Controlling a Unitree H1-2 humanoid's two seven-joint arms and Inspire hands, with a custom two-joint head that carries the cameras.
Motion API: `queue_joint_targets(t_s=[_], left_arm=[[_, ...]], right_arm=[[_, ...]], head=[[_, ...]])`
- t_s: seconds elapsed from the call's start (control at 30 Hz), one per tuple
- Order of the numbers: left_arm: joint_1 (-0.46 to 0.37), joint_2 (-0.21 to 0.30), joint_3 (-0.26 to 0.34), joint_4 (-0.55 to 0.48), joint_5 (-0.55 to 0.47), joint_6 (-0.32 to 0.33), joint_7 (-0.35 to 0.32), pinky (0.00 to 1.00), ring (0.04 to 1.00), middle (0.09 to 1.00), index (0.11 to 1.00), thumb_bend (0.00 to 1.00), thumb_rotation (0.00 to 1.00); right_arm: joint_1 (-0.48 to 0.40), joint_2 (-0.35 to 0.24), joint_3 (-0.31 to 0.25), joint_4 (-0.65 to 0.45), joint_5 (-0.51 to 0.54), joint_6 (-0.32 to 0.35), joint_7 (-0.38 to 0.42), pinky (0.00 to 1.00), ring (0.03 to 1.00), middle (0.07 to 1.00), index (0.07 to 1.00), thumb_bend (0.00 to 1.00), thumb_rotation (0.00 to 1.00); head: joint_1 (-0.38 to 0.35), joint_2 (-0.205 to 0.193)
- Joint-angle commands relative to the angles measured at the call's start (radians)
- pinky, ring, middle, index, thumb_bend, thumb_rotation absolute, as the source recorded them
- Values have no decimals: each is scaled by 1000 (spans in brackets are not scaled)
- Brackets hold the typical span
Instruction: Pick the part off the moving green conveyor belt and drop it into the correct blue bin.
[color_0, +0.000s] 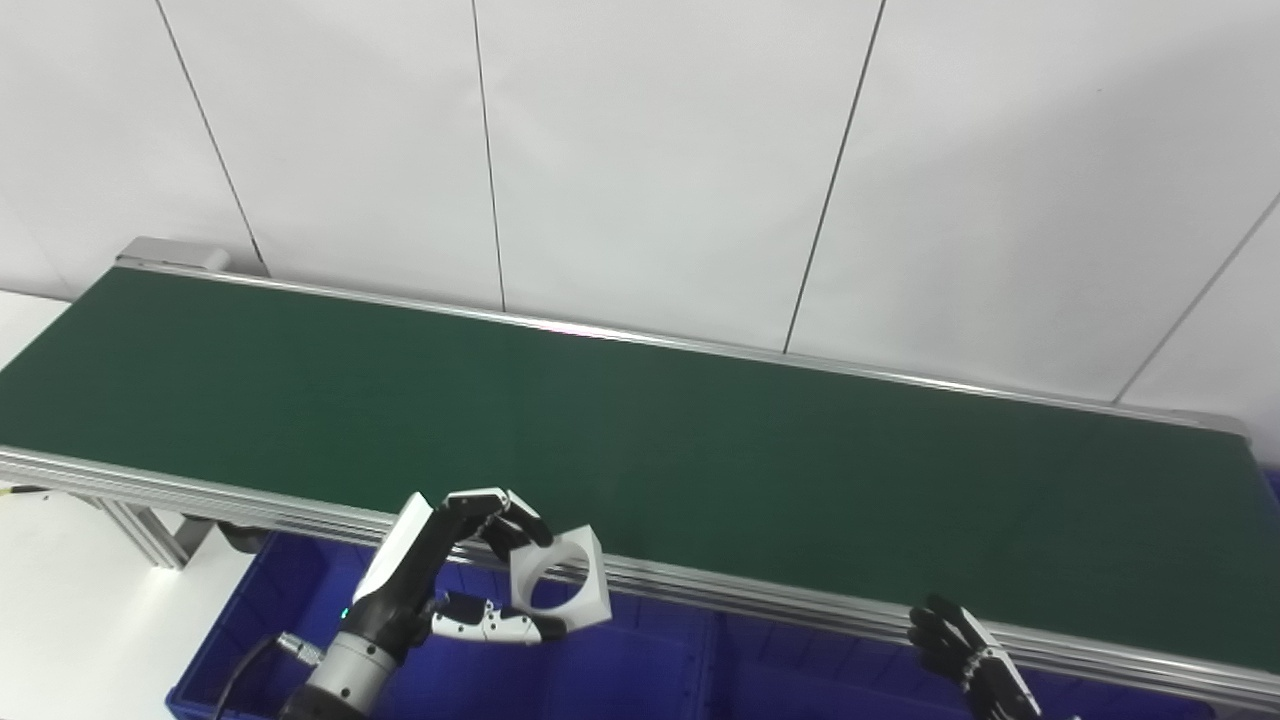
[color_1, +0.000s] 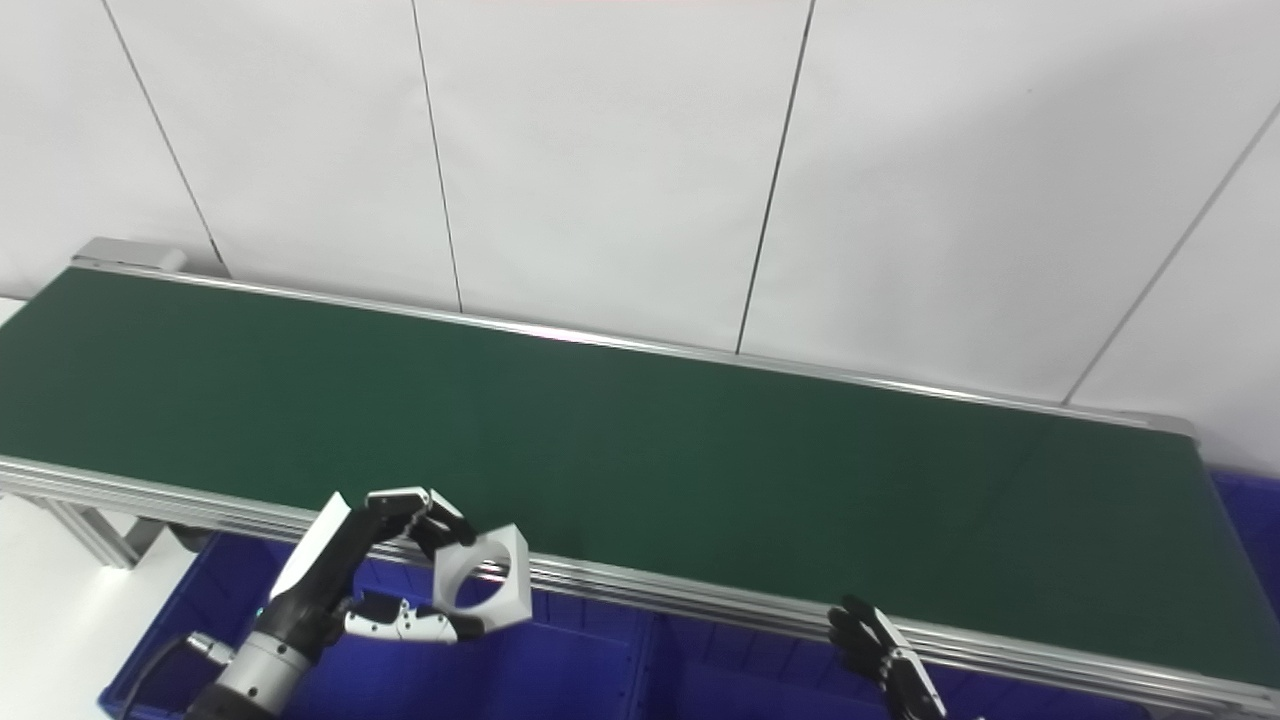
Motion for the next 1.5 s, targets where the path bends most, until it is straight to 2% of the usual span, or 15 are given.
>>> queue_joint_targets(t_s=[0.0,0.2,0.37,0.47,0.6,0.67,0.7,0.8,0.93,1.07,1.23,1.4,1.47], left_arm=[[8,32,-4,-18,-23,-36,-40,487,452,495,503,502,0],[19,80,-26,15,-21,-62,-122,512,454,493,504,501,0],[16,99,-37,40,23,-66,-146,501,449,501,501,501,0],[16,105,-41,42,47,-51,-154,473,436,504,506,500,0],[21,112,-42,25,159,33,-146,490,435,525,509,499,0],[26,107,-36,20,213,53,-126,556,612,683,501,509,30],[29,104,-32,17,233,62,-120,617,708,756,669,628,12],[34,94,-23,4,262,107,-118,713,835,859,816,724,1],[37,82,-15,-1,278,123,-104,752,884,920,869,771,19],[40,69,-8,7,269,92,-75,761,898,956,906,794,85],[47,41,4,9,213,55,-52,809,921,968,924,811,108],[43,13,1,35,54,-60,-69,830,909,939,908,820,92],[43,-1,-5,32,-16,-75,-89,824,897,930,899,835,103]], right_arm=[[0,10,1,-42,0,12,4,765,800,829,859,770,209],[0,24,-1,-55,-23,36,0,758,793,824,864,781,287],[0,35,1,-66,-31,53,0,762,796,828,868,776,302],[0,40,-1,-74,-49,61,-4,758,792,826,865,781,321],[4,47,-1,-82,-58,73,-5,761,795,828,865,787,328],[5,49,0,-84,-60,74,-5,759,793,828,863,789,321],[6,50,0,-84,-63,75,-5,758,792,826,861,789,311],[6,53,1,-86,-66,75,-5,754,791,826,859,785,287],[7,54,2,-87,-65,71,-4,753,792,825,858,780,268],[8,59,5,-85,-60,64,-5,752,792,824,856,776,227],[11,60,6,-83,-63,60,-6,751,789,823,857,773,218],[15,65,8,-75,-63,58,-9,752,791,822,856,779,222],[16,68,9,-71,-60,55,-10,760,794,823,857,781,231]], head=[[-14,16],[-48,45],[-70,62],[-74,69],[-78,67],[-79,67],[-80,67],[-78,66],[-77,63],[-80,57],[-82,55],[-106,48],[-121,43]])
